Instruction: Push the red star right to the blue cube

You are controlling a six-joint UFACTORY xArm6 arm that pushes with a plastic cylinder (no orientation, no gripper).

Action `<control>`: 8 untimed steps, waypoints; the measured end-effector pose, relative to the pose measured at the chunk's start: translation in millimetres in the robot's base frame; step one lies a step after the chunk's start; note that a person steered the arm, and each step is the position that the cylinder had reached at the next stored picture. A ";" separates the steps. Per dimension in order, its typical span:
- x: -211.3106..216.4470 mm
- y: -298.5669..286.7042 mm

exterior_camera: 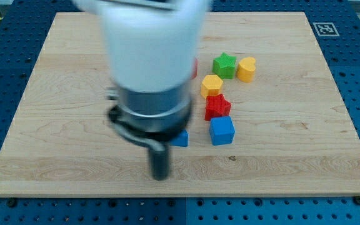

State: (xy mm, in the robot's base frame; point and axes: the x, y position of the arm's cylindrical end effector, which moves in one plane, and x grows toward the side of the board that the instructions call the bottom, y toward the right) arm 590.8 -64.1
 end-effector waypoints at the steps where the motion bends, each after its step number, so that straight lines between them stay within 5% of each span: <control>1: -44.0 -71.7; 2: -90.2 -94.6; 4: -124.4 68.2; 8: -111.9 144.6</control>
State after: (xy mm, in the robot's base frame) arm 478.9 80.4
